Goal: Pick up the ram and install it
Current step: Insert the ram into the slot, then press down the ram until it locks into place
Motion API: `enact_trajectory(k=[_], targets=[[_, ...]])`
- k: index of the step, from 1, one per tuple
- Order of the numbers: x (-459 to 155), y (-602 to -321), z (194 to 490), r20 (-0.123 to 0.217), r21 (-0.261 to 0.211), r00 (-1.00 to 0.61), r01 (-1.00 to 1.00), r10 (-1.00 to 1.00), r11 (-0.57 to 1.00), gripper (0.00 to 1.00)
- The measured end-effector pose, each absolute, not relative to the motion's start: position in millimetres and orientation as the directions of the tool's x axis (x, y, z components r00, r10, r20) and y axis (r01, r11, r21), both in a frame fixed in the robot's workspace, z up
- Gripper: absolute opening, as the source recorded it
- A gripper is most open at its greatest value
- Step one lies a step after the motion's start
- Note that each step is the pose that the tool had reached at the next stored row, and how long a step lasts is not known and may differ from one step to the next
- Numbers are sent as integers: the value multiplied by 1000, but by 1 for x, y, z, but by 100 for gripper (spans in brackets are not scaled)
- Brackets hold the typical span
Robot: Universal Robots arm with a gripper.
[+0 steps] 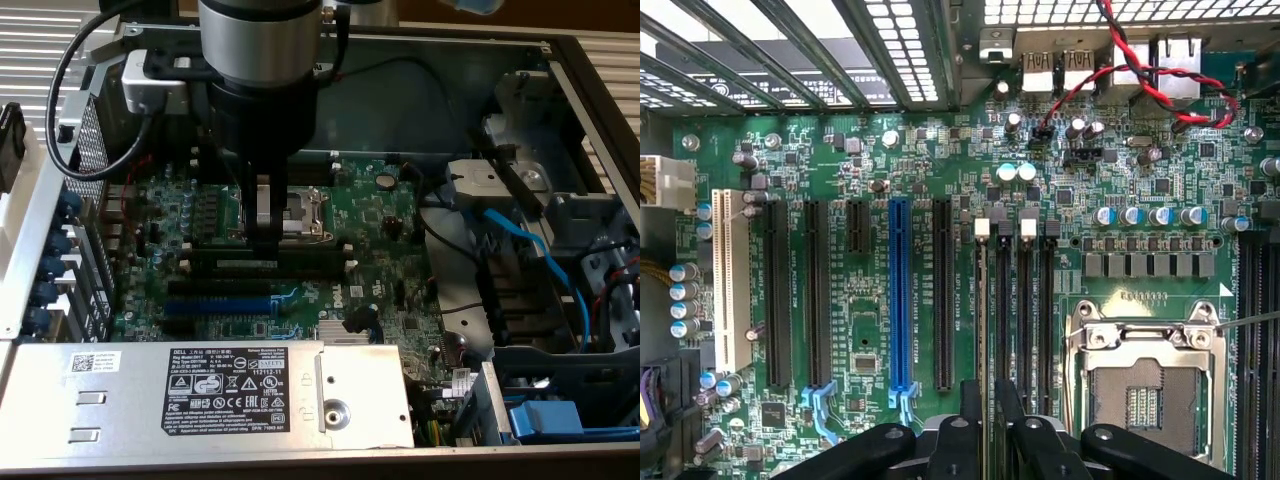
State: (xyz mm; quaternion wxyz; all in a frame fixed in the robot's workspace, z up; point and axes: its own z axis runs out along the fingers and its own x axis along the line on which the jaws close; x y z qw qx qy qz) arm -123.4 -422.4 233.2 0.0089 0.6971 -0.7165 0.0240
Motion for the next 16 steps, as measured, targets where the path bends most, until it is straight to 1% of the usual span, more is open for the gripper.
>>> enact_trajectory(k=[5,16], targets=[[-123,-422,242,46,-22,-28,-999,-999,27,20],[-123,-422,242,46,-22,-28,-999,-999,27,20]])
